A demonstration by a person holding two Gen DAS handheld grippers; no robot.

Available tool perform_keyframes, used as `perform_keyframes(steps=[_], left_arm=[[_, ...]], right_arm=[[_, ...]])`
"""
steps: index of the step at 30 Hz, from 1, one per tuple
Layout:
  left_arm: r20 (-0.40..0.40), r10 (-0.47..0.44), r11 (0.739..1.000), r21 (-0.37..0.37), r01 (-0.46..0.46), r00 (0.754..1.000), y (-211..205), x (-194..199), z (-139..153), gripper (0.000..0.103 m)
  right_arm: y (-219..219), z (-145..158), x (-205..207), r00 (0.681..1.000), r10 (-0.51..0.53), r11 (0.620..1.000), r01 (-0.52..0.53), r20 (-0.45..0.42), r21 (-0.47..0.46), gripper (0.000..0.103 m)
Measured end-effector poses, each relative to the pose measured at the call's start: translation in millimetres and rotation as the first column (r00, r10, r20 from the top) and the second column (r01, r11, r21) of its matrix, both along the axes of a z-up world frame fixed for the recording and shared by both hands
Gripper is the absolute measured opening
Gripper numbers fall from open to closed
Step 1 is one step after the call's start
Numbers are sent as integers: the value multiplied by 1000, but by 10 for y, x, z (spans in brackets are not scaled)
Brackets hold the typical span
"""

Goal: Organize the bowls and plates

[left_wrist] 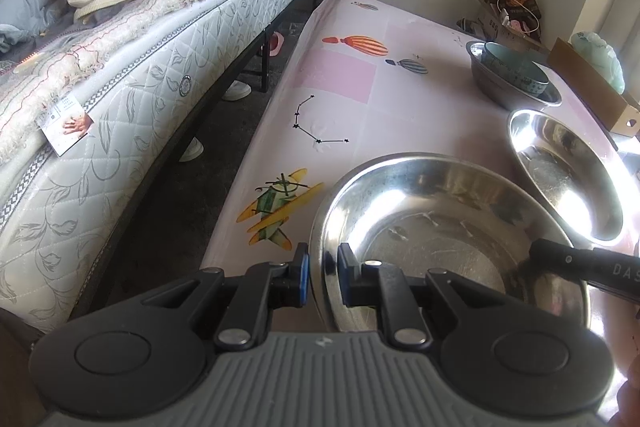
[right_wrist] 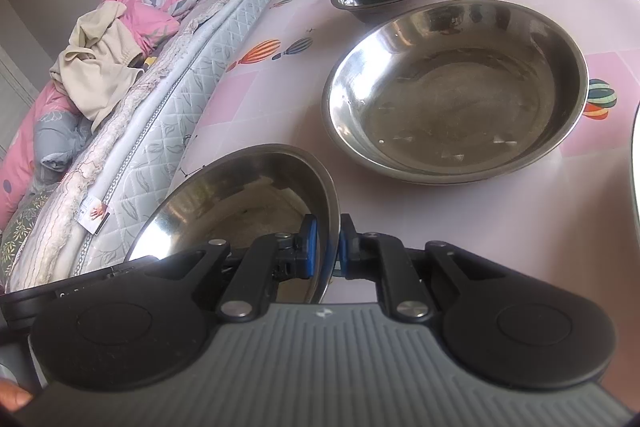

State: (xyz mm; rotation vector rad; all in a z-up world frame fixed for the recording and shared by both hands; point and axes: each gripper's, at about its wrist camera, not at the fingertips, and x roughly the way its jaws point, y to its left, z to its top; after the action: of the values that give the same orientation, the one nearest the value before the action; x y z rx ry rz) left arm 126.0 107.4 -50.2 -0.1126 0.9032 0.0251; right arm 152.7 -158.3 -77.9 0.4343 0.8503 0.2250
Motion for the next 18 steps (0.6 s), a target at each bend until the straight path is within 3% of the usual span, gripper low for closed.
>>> perform_keyframes(steps=[18], left_arm=[[49,-6,1000,18,5,999,-14,-42,146,15]], right_arm=[[-2,105,-37,999,4,1000,-4,34,-4,10]])
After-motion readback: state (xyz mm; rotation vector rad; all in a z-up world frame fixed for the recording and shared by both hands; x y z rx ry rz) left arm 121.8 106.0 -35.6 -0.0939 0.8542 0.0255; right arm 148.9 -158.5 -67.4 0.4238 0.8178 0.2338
